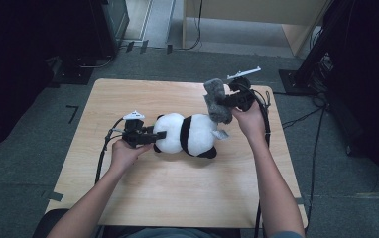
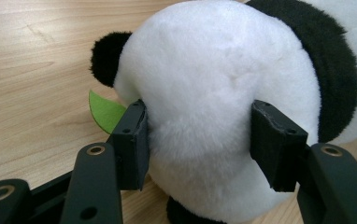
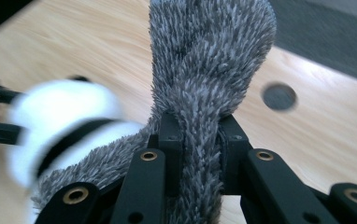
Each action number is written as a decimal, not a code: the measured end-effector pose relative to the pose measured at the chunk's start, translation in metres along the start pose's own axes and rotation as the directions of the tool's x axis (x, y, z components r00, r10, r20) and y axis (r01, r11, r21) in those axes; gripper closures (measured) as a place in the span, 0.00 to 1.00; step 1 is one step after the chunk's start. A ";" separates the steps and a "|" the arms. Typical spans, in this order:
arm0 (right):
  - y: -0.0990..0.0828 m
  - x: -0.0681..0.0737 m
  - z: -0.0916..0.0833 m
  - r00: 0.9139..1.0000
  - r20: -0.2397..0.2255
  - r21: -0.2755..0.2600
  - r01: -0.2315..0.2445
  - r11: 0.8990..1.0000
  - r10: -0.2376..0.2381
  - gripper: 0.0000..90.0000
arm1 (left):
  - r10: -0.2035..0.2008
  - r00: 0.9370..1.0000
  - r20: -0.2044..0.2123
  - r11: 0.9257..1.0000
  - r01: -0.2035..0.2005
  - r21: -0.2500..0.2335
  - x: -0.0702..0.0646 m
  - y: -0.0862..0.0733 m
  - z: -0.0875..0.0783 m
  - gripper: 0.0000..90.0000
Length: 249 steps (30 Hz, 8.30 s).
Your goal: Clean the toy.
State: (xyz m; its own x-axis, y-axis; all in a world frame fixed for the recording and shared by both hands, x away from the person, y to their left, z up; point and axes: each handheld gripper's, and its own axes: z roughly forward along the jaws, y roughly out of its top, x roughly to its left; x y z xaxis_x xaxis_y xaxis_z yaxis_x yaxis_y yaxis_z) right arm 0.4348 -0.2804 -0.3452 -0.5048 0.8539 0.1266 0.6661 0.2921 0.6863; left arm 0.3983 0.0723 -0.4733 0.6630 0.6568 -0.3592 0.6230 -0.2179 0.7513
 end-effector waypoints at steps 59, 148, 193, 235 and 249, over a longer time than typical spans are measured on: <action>-0.032 0.033 0.018 0.991 -0.127 0.015 -0.047 0.999 0.048 0.82 | 0.001 1.000 -0.012 1.000 0.000 0.007 -0.001 0.001 0.000 0.50; -0.011 0.060 0.060 0.984 -0.173 0.059 -0.023 0.998 0.032 0.82 | -0.003 1.000 -0.016 1.000 0.003 0.004 -0.001 0.001 0.002 0.50; -0.117 -0.005 -0.011 0.953 -0.231 -0.135 -0.230 0.964 0.195 0.87 | -0.009 1.000 -0.002 1.000 0.009 0.019 -0.003 0.005 0.002 0.55; -0.136 -0.027 0.012 0.966 -0.055 0.002 -0.251 0.968 0.251 0.87 | -0.008 1.000 0.029 1.000 0.008 0.009 0.003 0.005 0.002 0.44; -0.112 -0.018 -0.052 0.968 -0.140 -0.153 -0.228 0.962 0.207 0.86 | -0.010 1.000 0.030 1.000 0.010 0.009 0.003 0.005 0.001 0.44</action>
State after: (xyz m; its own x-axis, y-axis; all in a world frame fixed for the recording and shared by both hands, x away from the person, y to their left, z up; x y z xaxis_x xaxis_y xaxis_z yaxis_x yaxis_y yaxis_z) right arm 0.3408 -0.3509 -0.3875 -0.4276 0.8269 0.3652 0.6717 0.0203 0.7405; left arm 0.4036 0.0720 -0.4714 0.6689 0.6371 -0.3829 0.6331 -0.2183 0.7427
